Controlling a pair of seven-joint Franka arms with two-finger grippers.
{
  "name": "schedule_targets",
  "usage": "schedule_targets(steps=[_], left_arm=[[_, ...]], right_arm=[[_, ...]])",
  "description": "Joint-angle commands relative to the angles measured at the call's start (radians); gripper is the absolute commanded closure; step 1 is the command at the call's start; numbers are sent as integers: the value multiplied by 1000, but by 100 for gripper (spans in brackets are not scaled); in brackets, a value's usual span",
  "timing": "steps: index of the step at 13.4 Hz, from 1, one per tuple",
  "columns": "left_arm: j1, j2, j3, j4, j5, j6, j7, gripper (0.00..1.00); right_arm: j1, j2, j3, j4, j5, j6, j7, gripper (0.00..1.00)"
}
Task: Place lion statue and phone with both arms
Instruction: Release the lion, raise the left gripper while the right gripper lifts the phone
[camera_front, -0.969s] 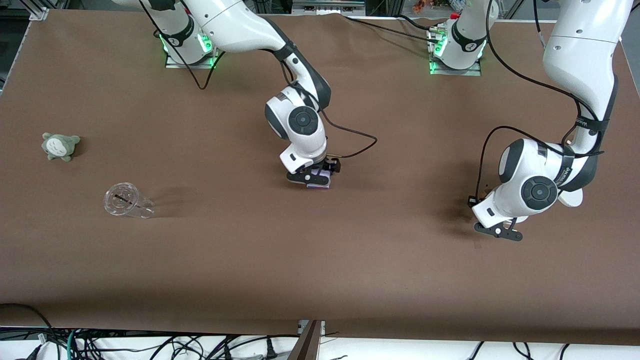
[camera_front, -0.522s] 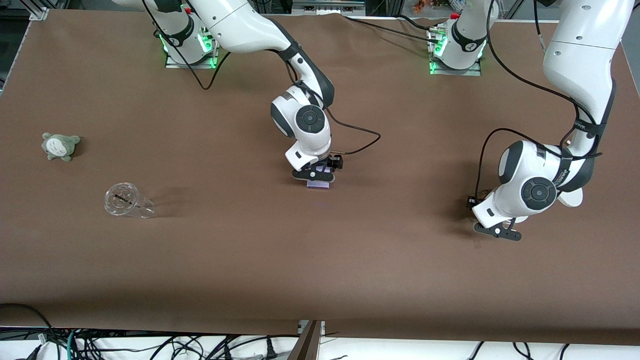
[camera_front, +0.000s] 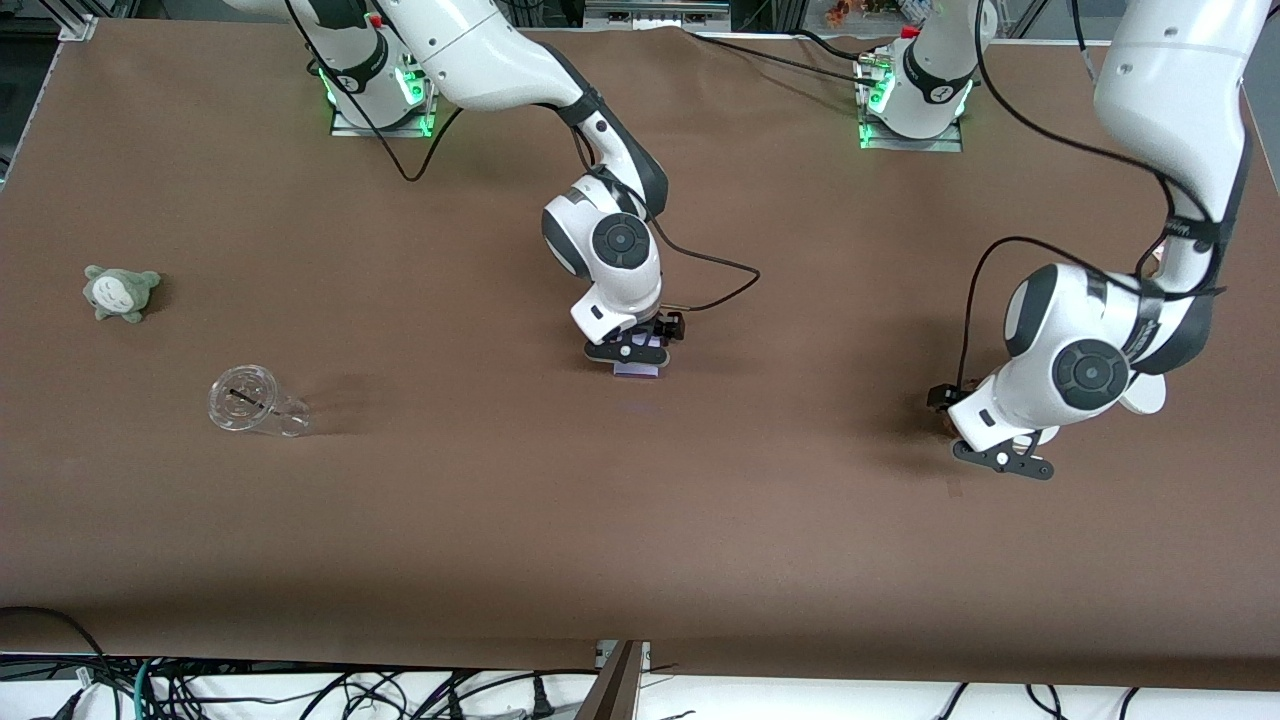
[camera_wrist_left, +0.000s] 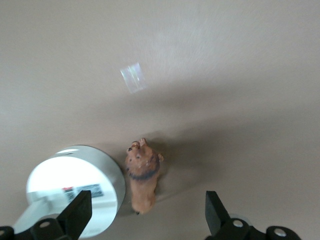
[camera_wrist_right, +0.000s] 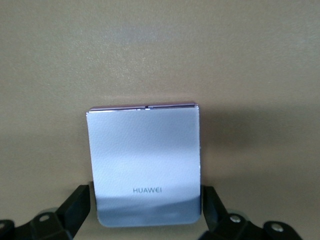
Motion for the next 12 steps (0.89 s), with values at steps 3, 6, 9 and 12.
schedule_targets(steps=[3,6,9,12], left_arm=[[0,-231,-46,9,10,-94,7,0],[-2,-269,-46,196,-101,-227,-3,0],[-2,-268,-46,333,-145,-330,-4,0],[10,-275,-44,332,-146,-419,0,0]], right_arm=[[16,21,-13,24,-28,26,-2,45],[3,8,-19,46,-30,15,-16,61],[-57,-21,-33,63,-27,-31,-96,61],[-178,-80,-36,61,-22,-147,-274,61]])
